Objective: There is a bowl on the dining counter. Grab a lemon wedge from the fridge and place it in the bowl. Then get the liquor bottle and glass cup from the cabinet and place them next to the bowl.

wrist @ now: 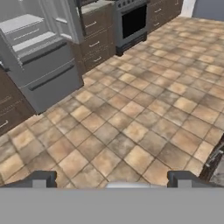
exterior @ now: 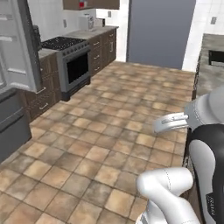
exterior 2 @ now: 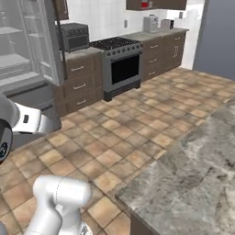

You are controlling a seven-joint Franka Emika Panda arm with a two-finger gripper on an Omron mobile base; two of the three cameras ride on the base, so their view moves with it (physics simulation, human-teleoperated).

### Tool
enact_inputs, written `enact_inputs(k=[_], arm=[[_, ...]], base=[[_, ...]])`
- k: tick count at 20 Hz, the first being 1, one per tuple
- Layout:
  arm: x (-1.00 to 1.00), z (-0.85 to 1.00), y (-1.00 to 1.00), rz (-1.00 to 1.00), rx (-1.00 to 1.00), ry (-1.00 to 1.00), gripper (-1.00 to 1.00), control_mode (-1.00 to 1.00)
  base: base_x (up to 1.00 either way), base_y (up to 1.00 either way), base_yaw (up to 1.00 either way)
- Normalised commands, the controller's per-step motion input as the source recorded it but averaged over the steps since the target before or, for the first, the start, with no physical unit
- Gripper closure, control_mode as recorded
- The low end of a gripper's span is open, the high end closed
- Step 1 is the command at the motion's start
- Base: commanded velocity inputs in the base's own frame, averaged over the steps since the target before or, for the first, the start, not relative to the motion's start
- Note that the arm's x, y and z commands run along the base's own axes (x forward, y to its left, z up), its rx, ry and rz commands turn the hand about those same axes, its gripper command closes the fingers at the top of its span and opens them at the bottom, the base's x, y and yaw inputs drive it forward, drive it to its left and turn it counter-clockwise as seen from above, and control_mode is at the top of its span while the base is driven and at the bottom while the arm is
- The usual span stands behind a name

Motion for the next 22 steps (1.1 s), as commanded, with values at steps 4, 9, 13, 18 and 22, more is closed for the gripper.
enact_inputs(k=[4,9,13,18,22], arm=[[0.0,0.0,0.0,0.0,0.0,0.0,-1.0,1.0],[0.0,0.0,0.0,0.0,0.0,0.0,-1.0,1.0],[0.0,0.0,0.0,0.0,0.0,0.0,-1.0,1.0],[0.0,0.0,0.0,0.0,0.0,0.0,-1.0,1.0],[0.0,0.0,0.0,0.0,0.0,0.0,-1.0,1.0]], base=[[1.0,0.28,-0.45],[0.98,0.33,-0.47],[1.0,0.31,-0.46],[1.0,0.34,-0.39],[1.0,0.29,-0.12]])
